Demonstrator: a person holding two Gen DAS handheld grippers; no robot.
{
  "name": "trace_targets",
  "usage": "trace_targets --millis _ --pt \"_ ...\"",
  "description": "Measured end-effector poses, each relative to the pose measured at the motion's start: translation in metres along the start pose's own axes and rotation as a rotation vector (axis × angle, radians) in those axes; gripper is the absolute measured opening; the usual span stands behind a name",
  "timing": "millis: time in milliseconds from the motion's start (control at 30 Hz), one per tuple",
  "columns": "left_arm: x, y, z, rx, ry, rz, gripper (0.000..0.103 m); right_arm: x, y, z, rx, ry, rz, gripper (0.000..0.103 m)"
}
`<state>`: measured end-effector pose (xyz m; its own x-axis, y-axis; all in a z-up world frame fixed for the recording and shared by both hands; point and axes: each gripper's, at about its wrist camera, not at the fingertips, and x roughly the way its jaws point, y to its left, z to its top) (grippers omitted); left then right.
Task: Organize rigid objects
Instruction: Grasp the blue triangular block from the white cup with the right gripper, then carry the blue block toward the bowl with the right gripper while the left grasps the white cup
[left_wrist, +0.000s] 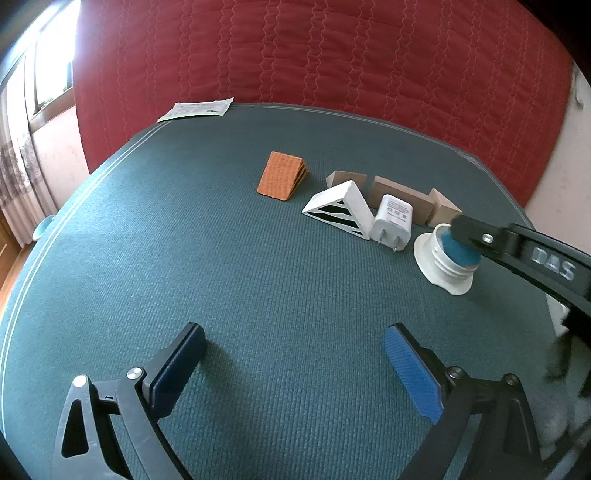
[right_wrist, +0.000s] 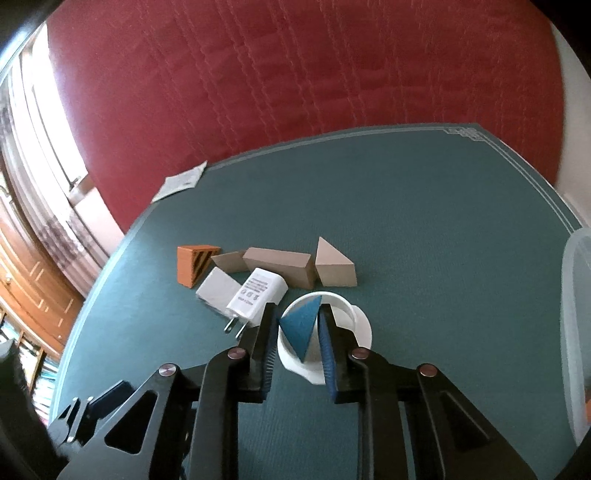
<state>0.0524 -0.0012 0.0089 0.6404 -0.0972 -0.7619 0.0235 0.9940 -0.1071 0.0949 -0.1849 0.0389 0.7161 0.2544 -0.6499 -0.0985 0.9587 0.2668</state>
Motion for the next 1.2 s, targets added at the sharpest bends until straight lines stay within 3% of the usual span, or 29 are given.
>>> trace_targets --millis 567,967,1200 --pt "-0.002 -0.011 0.002 0.030 -0.001 0.029 0.100 -0.055 -0.045 -0.026 0.043 -0.013 0.020 0.020" --pt "-0.013 -0.068 0.022 0.153 -0.065 -0.016 0.100 -0.079 -0.079 -0.040 0.081 -0.024 0.000 0.020" --pt "-0.003 -0.093 0.034 0.183 -0.055 -0.053 0.100 -0.093 -0.088 -0.042 0.075 -0.053 -0.005 0.020"
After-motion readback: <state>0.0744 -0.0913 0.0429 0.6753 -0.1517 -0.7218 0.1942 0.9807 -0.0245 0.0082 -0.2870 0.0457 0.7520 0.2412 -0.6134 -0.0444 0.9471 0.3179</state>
